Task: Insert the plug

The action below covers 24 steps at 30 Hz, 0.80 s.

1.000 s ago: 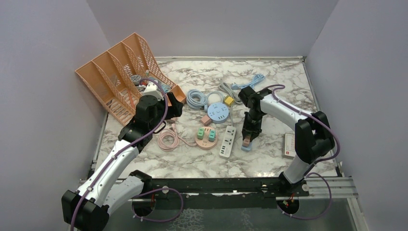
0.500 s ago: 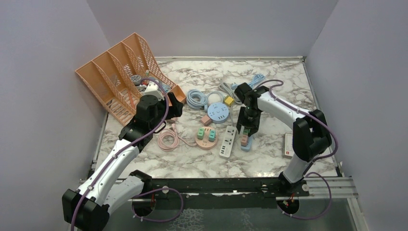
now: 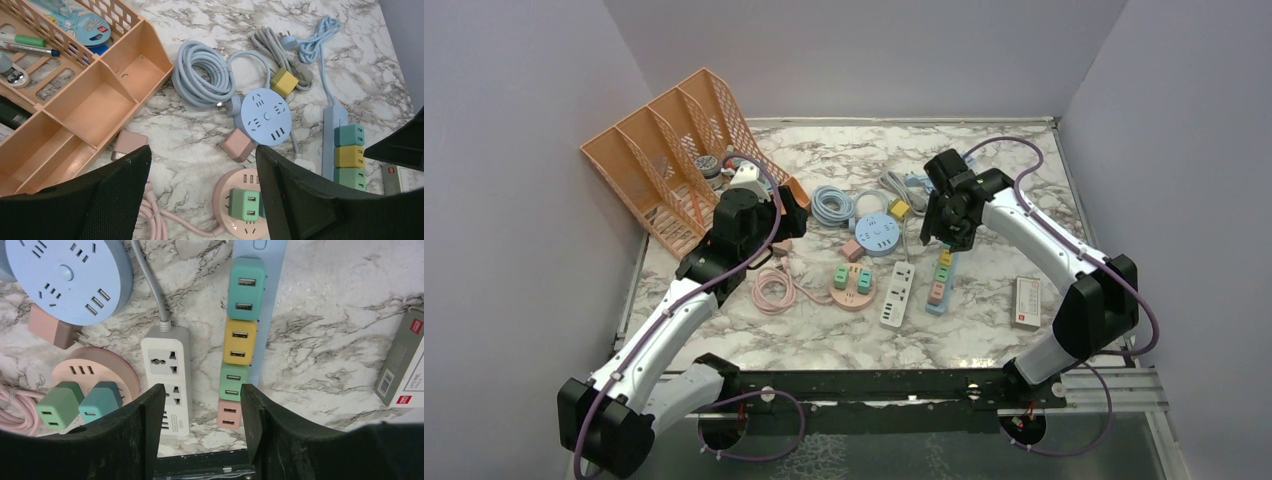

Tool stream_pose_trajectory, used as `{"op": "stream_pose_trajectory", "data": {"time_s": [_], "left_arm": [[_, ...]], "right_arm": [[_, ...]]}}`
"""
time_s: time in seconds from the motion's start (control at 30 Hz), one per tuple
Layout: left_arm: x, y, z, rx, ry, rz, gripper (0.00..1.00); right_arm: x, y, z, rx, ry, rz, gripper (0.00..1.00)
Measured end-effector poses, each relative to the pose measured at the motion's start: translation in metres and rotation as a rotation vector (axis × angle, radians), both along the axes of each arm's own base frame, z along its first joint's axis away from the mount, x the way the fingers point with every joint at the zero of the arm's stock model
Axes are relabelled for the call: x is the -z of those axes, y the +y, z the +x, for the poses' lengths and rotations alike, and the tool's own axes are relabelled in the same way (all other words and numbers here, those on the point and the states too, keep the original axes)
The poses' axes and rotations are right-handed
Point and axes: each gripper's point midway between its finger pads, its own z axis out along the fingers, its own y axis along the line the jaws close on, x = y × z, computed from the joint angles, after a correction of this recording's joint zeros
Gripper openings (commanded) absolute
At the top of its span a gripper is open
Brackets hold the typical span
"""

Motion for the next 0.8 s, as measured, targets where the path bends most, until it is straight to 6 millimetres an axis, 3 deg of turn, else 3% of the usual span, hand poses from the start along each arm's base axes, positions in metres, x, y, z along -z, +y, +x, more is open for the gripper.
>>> {"op": "stream_pose_trajectory", "data": {"time_s": [0.23, 0.5, 0.63, 0.8], "left_arm": [[-0.002, -0.002, 0.004, 0.002, 0.003, 0.000, 0.79], [0.000, -0.007, 0.006, 0.014, 0.018, -0.010, 0.79], [0.001, -0.011, 0.005, 0.030, 0.029, -0.026, 0.80], [-0.004, -0.015, 0.005, 0.046, 0.026, -0.038, 0.81]], "right_arm": [[0.003, 0.007, 0.013, -0.109, -0.063, 0.012, 0.51], [-0.001, 0.047, 0.071, -0.240, -0.239, 0.102, 0.55], [0.022, 0.064, 0.111, -0.214, -0.243, 0.086, 0.58], [0.059, 0.068, 0.142, -0.092, -0.193, 0.047, 0.65]]}}
